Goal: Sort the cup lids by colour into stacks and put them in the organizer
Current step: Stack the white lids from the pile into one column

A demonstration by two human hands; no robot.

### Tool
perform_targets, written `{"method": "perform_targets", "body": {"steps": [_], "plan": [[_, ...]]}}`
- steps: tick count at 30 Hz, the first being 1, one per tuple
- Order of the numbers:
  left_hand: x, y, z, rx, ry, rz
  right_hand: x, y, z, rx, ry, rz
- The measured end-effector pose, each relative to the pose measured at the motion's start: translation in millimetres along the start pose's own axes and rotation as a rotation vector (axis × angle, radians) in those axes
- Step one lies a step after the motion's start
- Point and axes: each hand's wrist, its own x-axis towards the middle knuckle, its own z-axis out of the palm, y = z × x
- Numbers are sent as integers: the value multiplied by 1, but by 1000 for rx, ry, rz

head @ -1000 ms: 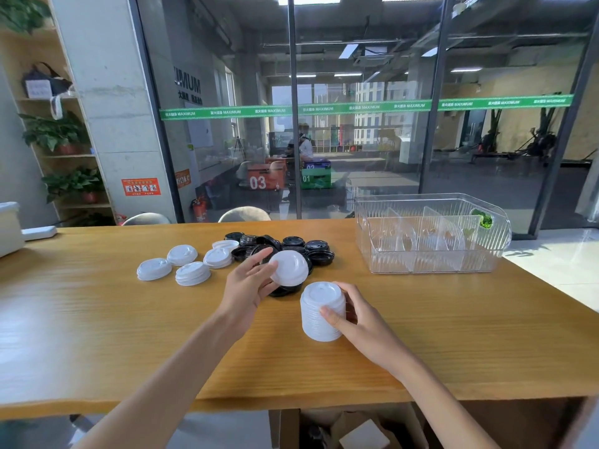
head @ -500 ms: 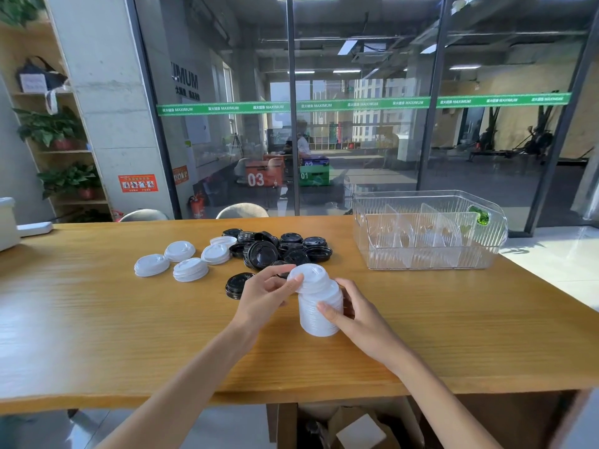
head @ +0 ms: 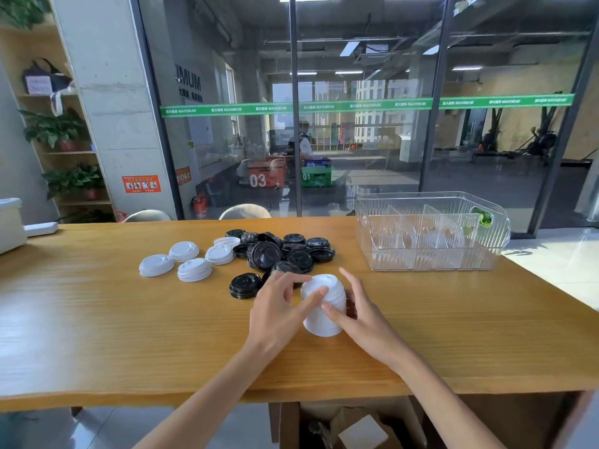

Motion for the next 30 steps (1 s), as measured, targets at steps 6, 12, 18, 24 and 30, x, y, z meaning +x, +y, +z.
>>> {"method": "perform_targets", "body": {"steps": [6, 12, 18, 24, 30], "plan": [[-1, 1, 3, -156, -44, -12, 0, -2, -1, 54, -38, 5], [-3, -4, 0, -281, -320, -127, -1, -2, -8, 221, -26, 55], [4, -12, -1, -256, -350, -96, 0, -2, -12, 223, -101, 80], [6, -15, -4, -227, -383, -14, 0, -5, -13, 208, -121, 55], [3, -13, -2, -149, -341, -4, -1, -2, -8, 179, -46, 31]]}}
